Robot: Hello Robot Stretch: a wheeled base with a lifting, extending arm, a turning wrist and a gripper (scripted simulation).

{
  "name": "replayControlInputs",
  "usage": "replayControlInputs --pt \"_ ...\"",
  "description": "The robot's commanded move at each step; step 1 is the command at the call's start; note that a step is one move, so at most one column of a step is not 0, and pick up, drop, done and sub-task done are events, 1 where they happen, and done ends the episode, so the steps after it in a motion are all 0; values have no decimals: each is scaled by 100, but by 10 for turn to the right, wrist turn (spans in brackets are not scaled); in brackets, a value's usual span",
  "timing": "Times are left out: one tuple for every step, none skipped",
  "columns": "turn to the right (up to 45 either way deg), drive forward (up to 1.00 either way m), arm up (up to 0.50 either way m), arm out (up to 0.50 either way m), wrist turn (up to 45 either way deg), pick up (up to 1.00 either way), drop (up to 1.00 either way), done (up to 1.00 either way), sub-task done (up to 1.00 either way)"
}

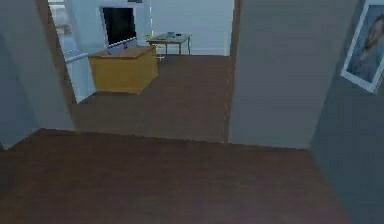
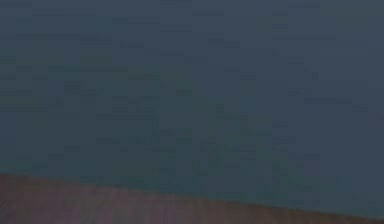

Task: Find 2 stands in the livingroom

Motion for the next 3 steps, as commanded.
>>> replayControlInputs --pt "0 15 0 0 0 0 0 0 0" --pt "-120 0 0 0 0 0 0 0 0" --pt "0 100 0 0 0 0 0 0 0"
